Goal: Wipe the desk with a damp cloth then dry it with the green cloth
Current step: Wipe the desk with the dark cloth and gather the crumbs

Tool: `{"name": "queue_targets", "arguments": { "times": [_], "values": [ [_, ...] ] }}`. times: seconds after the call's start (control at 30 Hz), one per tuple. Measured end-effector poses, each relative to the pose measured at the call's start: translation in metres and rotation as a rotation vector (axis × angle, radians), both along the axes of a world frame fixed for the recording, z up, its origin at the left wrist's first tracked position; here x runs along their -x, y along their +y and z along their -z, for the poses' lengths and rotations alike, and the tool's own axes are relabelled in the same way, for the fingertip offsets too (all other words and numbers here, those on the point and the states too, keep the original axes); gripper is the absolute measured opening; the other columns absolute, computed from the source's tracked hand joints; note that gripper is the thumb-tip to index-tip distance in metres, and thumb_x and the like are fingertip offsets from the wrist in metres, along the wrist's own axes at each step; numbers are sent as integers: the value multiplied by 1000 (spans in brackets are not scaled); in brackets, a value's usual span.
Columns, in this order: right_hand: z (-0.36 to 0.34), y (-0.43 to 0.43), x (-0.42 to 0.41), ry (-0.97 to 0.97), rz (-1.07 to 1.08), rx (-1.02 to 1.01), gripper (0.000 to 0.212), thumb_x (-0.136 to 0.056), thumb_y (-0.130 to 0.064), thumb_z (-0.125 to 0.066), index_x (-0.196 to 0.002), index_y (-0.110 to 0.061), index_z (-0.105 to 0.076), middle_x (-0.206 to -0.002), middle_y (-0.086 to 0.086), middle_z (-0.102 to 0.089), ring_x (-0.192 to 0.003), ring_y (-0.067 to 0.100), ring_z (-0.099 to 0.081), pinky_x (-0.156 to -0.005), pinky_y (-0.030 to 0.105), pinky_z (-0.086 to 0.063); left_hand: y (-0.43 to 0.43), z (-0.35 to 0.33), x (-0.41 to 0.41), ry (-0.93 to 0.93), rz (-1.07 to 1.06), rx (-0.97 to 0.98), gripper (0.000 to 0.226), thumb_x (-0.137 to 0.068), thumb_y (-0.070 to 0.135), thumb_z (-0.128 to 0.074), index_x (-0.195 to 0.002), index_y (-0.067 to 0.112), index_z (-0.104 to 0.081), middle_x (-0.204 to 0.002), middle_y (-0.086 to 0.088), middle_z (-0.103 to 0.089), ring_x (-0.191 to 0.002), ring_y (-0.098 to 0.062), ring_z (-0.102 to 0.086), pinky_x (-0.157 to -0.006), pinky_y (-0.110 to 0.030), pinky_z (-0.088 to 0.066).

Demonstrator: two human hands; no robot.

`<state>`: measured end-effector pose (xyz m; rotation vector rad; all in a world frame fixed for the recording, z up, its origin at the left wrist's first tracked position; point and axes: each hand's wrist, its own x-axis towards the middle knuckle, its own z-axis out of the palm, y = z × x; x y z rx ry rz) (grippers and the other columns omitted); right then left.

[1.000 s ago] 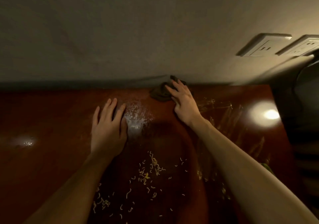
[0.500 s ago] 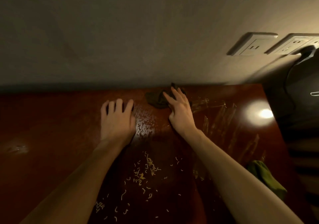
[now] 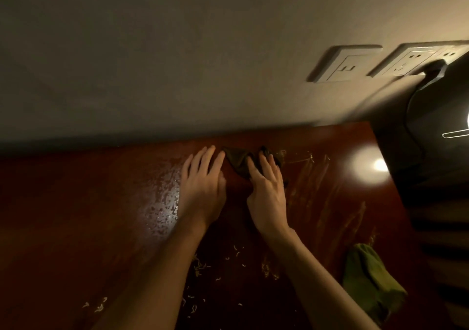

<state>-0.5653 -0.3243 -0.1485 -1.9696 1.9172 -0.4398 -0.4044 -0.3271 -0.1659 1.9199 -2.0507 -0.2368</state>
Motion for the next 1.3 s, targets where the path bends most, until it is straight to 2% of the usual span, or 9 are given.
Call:
{"name": "queue_targets", "arguments": {
  "times": [0.27, 0.33, 0.5, 0.63, 0.73, 0.87, 1.0, 1.17, 1.3],
  "values": [
    [-5, -87, 42, -92, -308, -94, 61, -99, 1, -54, -153, -27, -47, -168, 3, -26, -158, 20, -8, -128, 34, -5, -2, 2, -2, 104, -19, -33, 53, -104, 27, -38, -154, 16, -49, -162, -7, -43, -154, -24, -32, -128, -49, -20],
    [-6, -80, 49, -84, -347, -99, 62, -100, 2, -53, -155, -26, -44, -169, 1, -24, -158, 18, -6, -129, 34, -3, -2, 2, -2, 132, -20, -29, 52, -104, 27, -37, -153, 15, -51, -162, -8, -44, -153, -23, -33, -128, -48, -20],
    [-4, -4, 50, -81, -308, -79, 74, -90, 10, -60, -155, -23, -43, -167, 3, -28, -158, 21, -9, -129, 47, -13, -1, 0, -3, 176, -30, -44, 53, -105, 28, -31, -152, 14, -52, -163, -7, -42, -156, -20, -29, -128, -47, -18],
    [-2, 36, 55, -53, -383, -116, 82, -90, 7, -65, -156, -31, -35, -170, -6, -16, -158, 12, 4, -130, 45, -5, -2, 3, -5, 203, -34, -46, 51, -107, 23, -31, -152, 13, -51, -164, -4, -41, -157, -17, -26, -129, -45, -16],
    [-8, 9, 61, -43, -451, -93, 77, -91, 8, -61, -154, -31, -41, -169, -3, -21, -159, 14, -2, -129, 42, -5, -2, 3, -6, 232, -42, -51, 50, -106, 20, -33, -153, 13, -50, -164, -4, -41, -157, -16, -26, -130, -43, -15],
    [-6, -55, 74, 1, -386, -34, 78, -87, 11, -57, -153, -29, -47, -167, 3, -30, -158, 22, -14, -128, 46, -16, -2, 1, -6, 255, -33, -25, 50, -104, 18, -37, -150, 11, -54, -161, -7, -45, -155, -19, -31, -129, -44, -17],
    [-5, -77, 90, -40, -240, -33, 64, -96, 6, -53, -151, -27, -50, -166, 4, -31, -158, 23, -15, -129, 43, -16, -1, 1, -6, 262, -41, -21, 50, -103, 19, -39, -149, 11, -55, -160, -7, -46, -154, -18, -32, -129, -45, -17],
    [-4, -22, 86, -101, -47, -18, 60, -96, 7, -56, -149, -21, -53, -163, 7, -37, -157, 22, -17, -128, 48, -19, -1, 1, -5, 247, -43, -29, 49, -104, 22, -39, -149, 10, -55, -161, -7, -46, -155, -19, -31, -129, -47, -18],
    [-7, 26, 76, -82, -177, -73, 65, -97, -1, -61, -154, -27, -43, -167, 2, -27, -158, 17, -5, -129, 48, -11, 0, -2, -3, 252, -50, -41, 50, -105, 24, -37, -151, 11, -53, -163, -6, -43, -156, -17, -28, -130, -44, -15]
  ]
}}
